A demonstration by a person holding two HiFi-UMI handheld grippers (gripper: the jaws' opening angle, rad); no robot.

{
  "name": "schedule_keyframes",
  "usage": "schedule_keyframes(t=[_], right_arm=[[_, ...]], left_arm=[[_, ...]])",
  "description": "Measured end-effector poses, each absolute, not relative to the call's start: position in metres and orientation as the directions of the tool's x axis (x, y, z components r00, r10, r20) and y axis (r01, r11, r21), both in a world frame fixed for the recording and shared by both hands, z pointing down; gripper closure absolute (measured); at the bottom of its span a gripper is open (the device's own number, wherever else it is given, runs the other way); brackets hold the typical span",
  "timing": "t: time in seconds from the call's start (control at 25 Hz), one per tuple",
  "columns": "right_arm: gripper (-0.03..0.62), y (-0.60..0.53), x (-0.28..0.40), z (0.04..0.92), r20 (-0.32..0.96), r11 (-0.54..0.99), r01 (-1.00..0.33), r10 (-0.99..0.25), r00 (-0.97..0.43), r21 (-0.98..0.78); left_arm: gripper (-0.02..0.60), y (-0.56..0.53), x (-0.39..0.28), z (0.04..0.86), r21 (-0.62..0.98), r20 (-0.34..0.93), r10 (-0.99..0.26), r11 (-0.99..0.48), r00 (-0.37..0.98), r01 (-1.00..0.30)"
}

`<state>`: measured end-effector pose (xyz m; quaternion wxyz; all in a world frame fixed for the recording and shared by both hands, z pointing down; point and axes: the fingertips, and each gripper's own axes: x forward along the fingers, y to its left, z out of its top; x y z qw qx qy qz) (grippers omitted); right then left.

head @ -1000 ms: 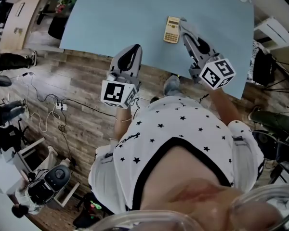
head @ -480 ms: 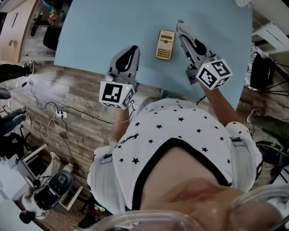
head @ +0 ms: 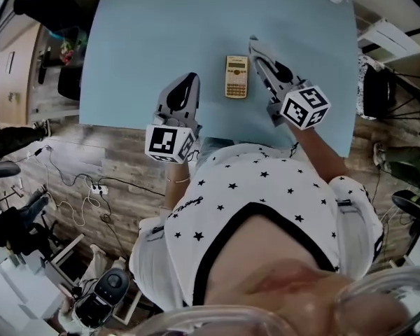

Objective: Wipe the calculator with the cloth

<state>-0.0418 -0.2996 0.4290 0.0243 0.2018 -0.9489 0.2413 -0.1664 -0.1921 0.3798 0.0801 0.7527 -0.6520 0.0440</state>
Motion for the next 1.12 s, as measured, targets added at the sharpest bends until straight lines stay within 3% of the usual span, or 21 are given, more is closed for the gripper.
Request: schedule_keyframes(t=[0.36, 0.92, 1.12], right_arm=[[0.551, -0.299, -0.062, 0.454, 0.248, 0.723, -0.535, -0.474, -0.845, -0.437], [0.546, -0.298, -0.087, 0.5, 0.4, 0.652, -0.683, -0.559, -0.727, -0.329], [0.546, -0.293, -0.104, 0.528, 0.485, 0.646, -0.707, -0.538, -0.689, -0.288]], left_arm=[[0.549, -0.223, -0.188, 0.358, 0.044, 0.136, -0.937, -0.319, 0.322, -0.947], [0.549, -0.227, -0.225, 0.369, 0.085, 0.116, -0.893, -0.427, 0.434, -0.9], [0.549, -0.217, -0.247, 0.372, 0.103, 0.123, -0.883, -0.443, 0.453, -0.891]])
